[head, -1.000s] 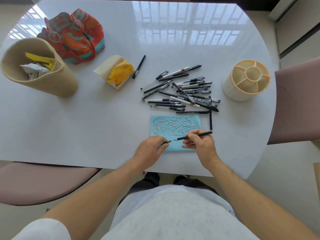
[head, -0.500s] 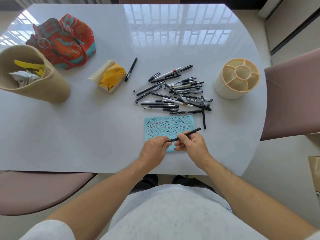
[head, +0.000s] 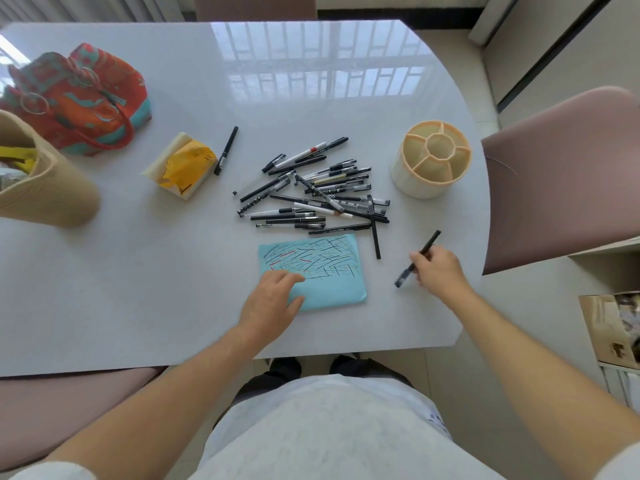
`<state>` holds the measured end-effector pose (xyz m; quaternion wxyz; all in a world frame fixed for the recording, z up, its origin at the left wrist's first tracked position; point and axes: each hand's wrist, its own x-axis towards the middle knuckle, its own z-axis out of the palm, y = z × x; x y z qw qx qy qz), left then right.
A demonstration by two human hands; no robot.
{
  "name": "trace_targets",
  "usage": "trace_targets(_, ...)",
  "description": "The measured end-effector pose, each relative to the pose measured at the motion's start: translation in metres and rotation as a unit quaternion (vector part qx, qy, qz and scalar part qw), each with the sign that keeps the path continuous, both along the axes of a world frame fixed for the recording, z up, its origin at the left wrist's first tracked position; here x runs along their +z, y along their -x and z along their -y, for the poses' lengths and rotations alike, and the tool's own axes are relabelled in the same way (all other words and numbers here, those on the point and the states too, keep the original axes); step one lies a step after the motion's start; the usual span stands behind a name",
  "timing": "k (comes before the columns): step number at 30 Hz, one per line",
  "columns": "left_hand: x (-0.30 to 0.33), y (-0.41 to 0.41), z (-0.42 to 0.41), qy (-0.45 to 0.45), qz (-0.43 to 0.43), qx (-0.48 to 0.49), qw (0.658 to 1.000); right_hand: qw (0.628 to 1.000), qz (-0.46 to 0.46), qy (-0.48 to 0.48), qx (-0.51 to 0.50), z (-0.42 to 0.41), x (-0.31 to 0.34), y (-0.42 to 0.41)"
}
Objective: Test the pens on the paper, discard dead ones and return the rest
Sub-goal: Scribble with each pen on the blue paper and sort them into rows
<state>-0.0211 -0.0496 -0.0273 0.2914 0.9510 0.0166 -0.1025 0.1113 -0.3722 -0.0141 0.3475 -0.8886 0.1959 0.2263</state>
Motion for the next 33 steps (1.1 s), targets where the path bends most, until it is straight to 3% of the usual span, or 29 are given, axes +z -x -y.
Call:
trace_targets(2, -0.002, 0.004, -0.005, -0.024, 0.003, -0.004, 1.0, 0.996, -0.008, 0.074, 0.051, 0.019, -0.007, -0.009)
trace_targets(6, -0.006, 0.01, -0.008, -0.056, 0.001, -0.014, 0.998, 0.987, -0.005, 0.122, 0.106, 0.023, -0.015, -0.015)
trace_targets(8, -0.007, 0.011, -0.008, -0.064, -0.004, -0.012, 0.998, 0.981, 0.038, 0.145, 0.121, 0.016, -0.014, -0.019)
trace_targets(12, -0.009, 0.012, -0.007, -0.073, -0.005, -0.003, 0.997, 0.971, 0.141, 0.094, 0.166, -0.028, -0.012, -0.03)
trace_targets(19, -0.005, 0.012, -0.006, -0.071, 0.003, 0.012, 0.997, 0.974, 0.069, 0.132, 0.171, -0.075, -0.019, -0.042)
trace_targets(23, -0.001, 0.013, -0.011, -0.046, 0.012, 0.042, 0.998, 0.982, 0.116, 0.067, 0.132, -0.062, -0.007, -0.031)
trace_targets(26, 0.003, 0.011, -0.011, 0.01, 0.002, 0.078, 0.997, 0.98, 0.145, -0.05, 0.128, -0.056, 0.011, -0.004)
trace_targets(29, 0.009, 0.006, -0.008, 0.096, -0.03, 0.103, 0.99, 0.974, 0.103, -0.163, 0.123, -0.061, 0.026, 0.025)
trace_targets(33, 0.015, 0.004, 0.0, 0.156, -0.077, 0.039, 0.984, 0.957, 0.018, -0.277, 0.087, -0.078, 0.031, 0.057)
